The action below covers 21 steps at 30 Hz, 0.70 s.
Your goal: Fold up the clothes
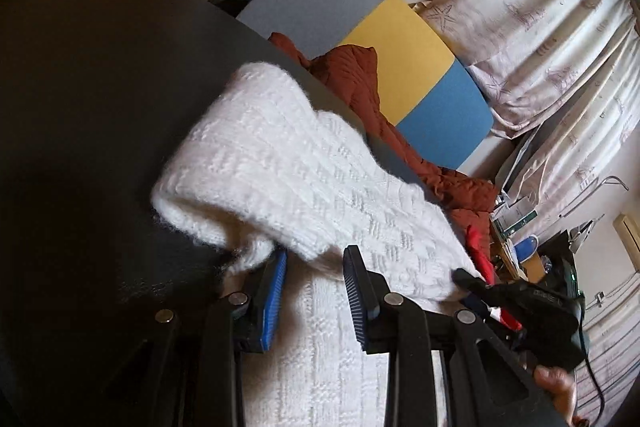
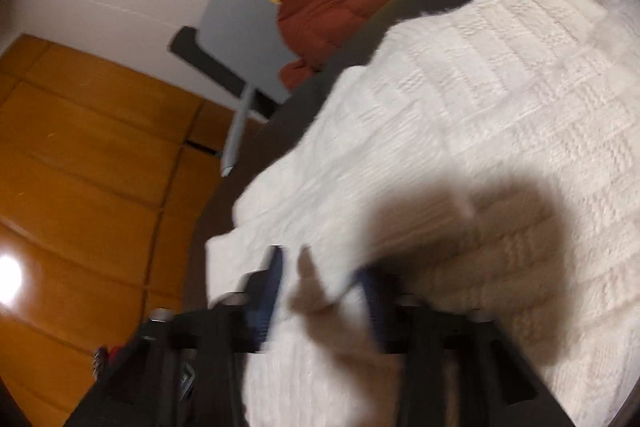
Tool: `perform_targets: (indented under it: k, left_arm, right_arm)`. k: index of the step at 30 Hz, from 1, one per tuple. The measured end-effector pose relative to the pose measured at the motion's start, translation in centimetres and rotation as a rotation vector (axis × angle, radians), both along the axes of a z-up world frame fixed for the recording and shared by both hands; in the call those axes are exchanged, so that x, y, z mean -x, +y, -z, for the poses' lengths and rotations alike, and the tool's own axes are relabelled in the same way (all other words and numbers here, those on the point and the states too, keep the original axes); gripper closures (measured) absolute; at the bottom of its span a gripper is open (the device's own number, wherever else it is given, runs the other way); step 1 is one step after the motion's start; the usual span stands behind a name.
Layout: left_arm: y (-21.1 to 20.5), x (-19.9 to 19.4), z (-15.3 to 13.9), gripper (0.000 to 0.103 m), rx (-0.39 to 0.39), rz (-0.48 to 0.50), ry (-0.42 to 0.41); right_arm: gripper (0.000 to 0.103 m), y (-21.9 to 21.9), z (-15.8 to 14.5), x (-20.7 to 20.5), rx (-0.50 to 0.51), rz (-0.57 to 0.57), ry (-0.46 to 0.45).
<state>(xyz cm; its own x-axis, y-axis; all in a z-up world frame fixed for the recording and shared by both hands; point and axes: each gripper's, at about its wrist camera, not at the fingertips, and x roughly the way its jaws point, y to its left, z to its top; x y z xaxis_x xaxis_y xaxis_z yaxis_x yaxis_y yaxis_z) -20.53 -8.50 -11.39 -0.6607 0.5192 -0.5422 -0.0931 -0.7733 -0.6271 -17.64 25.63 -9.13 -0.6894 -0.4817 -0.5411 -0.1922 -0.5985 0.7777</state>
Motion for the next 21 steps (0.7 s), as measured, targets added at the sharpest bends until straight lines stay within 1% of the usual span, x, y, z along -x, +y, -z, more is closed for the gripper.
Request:
perform_targets:
  k: [2,5,6,8,10,11,13,15,16,18,19,21]
  left_arm:
    - [0.3,0.2,-0.7,0.074,0.014,0.014,0.027]
    - [0.7,0.6,-1.7,0.074,0.044,0.031,0.065]
    - [0.8,1.0,-1.8,0.073,0.066,0.031,0.066]
    - [0.8,1.7,-1.5,0.073,0.104,0.027,0.052]
    - [0.1,2.2,-0.7,0.073,0.089,-0.003,0.011]
    - [-0.4,2.4,-0.2,0.073,0.077,-0.021,-0.011]
    - [-1.3,2.6,0.6,0.073,0.027,-0.049,-0.035]
    - [-2.0,2.7,1.3,0.073,-0.015,-0.067,-0.048]
    - [-2.0,2.7,1.3,0.073,-0.019,-0.066,-0.047]
    - [-2.1,2.7,1.3,0.073,-0.018,-0.068,-0.042]
    - [-2.2,2.6,1.2,0.073,-0.015,-0.074,-0.038]
    - [-2.3,1.8,0.7,0.073,-0.003,-0.095,-0.036]
  right_arm:
    - [0.095,0.2,-1.2,0.2,0.010,0.012,0.021]
    - [0.095,0.3,-4.7,-0.4,-0.039,0.024,0.133]
    - [0.095,0.4,-5.8,-0.7,-0.065,0.033,0.168]
    - [0.095,1.0,-7.3,-1.3,-0.108,0.056,0.206]
    - [0.096,2.0,-7.6,-1.8,-0.152,0.087,0.206]
    - [0.096,2.7,-7.4,-2.2,-0.174,0.108,0.197]
    - [0.096,4.1,-6.3,-2.8,-0.190,0.145,0.157]
    - [0.096,5.3,-4.0,-2.9,-0.174,0.158,0.072]
    - [0.096,5.8,-2.7,-3.0,-0.165,0.164,0.027]
    - [0.096,6.4,-0.2,-3.2,-0.126,0.163,-0.026]
    - [0.096,6.6,0.9,-3.4,-0.100,0.168,-0.032]
    - [0.098,6.7,1.2,-3.9,-0.095,0.168,-0.002]
